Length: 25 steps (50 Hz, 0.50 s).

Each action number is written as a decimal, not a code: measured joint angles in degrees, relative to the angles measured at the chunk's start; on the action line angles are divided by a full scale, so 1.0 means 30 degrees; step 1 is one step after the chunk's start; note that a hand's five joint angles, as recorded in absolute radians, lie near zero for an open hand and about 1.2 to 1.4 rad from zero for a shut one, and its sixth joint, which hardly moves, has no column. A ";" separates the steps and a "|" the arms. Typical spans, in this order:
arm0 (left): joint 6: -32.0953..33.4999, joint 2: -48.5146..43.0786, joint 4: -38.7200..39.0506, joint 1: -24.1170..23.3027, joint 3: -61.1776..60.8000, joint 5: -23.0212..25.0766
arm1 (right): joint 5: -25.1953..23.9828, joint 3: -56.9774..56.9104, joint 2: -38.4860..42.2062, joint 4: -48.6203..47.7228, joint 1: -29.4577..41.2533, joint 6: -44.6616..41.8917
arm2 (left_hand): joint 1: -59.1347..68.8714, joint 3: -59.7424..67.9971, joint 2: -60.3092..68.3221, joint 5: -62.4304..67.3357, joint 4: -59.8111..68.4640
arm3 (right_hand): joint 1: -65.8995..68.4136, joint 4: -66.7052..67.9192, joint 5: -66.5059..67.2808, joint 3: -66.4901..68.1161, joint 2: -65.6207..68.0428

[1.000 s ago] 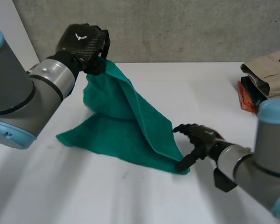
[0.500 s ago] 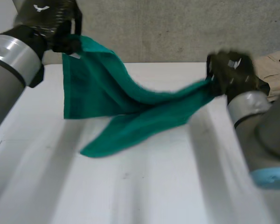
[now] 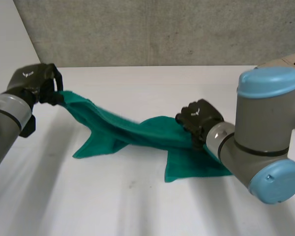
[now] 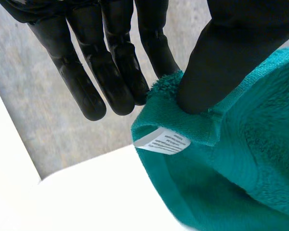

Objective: Fold the laundry.

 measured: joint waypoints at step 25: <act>-0.0063 0.0085 0.0529 -0.0027 -0.0106 0.0111 | -0.2905 0.6451 -0.3974 0.1638 -0.7825 -0.1376 | 0.0000 0.0000 0.0000 0.0000 0.0000 | -0.1891 -0.2460 -0.1854 -0.2438 -0.2118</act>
